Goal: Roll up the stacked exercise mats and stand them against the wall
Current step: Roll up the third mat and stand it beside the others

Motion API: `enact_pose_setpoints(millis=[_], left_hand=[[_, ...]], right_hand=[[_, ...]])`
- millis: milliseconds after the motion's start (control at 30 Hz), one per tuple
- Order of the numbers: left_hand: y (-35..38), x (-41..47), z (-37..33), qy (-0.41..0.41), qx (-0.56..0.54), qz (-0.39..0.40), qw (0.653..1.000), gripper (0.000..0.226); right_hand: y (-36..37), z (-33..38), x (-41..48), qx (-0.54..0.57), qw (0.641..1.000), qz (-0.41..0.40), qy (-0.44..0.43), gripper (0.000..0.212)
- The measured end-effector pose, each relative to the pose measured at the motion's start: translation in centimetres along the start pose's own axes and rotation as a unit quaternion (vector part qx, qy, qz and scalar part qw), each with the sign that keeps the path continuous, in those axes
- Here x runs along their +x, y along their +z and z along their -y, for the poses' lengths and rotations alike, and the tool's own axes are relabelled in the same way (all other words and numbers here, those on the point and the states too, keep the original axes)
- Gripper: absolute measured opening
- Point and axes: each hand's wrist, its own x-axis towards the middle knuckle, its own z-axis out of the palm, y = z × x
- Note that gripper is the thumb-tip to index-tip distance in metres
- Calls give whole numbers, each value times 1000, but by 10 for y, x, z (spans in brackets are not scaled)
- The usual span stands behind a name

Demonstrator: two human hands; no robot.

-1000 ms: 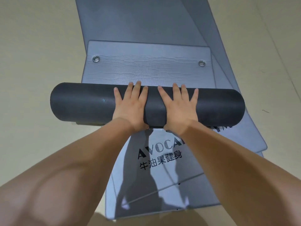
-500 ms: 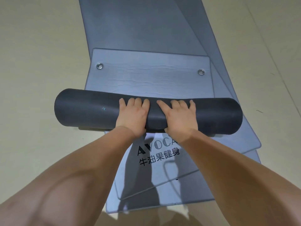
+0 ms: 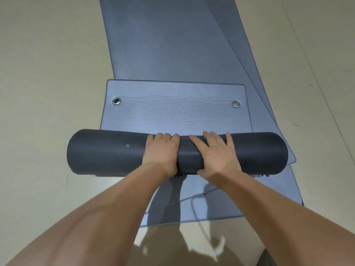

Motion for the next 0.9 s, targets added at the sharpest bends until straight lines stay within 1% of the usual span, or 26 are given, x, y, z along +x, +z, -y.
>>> enact_pose_setpoints(millis=[67, 133, 200, 233, 267, 300, 400, 467, 533, 600, 667, 733, 833, 900], left_hand=[[-8, 11, 6, 3, -6, 13, 1000, 85], [-15, 21, 13, 22, -12, 31, 999, 107], [-18, 25, 19, 39, -24, 38, 998, 135], [-17, 24, 21, 43, -33, 24, 998, 143], [-15, 20, 23, 43, -38, 4, 998, 144], [-11, 14, 24, 38, -40, -21, 998, 140], [13, -10, 24, 28, -28, -137, 990, 114], [32, -20, 19, 26, -8, -170, 985, 100], [43, -23, 13, -1, -17, -137, 990, 99], [43, -18, 9, -29, -33, -76, 996, 109], [37, -5, 11, -35, -42, -34, 998, 120], [27, 11, 16, -37, -50, -24, 998, 130], [11, 40, 27, -42, -62, -7, 997, 143], [0, 61, 33, -44, -48, 6, 998, 150]], right_hand=[[12, 7, -8, 2, 999, -45, 5, 123], [29, 16, -17, -17, 997, -80, 16, 135], [40, 22, -22, -29, 995, -89, 27, 146], [42, 23, -21, -30, 996, -80, 29, 150], [40, 22, -18, -30, 997, -68, 30, 152], [37, 21, -13, -29, 998, -49, 32, 151], [20, 13, 12, -23, 999, -31, 30, 152], [7, 8, 33, -12, 999, -28, 27, 155], [-4, 2, 53, -18, 999, -28, 25, 157], [-14, -4, 69, -22, 999, -20, 21, 157], [-17, -8, 75, -22, 999, -32, 10, 154], [-11, -10, 71, -7, 997, -71, -2, 145], [15, -4, 51, -3, 991, -132, 1, 125], [29, -2, 44, -15, 990, -139, 7, 119]])
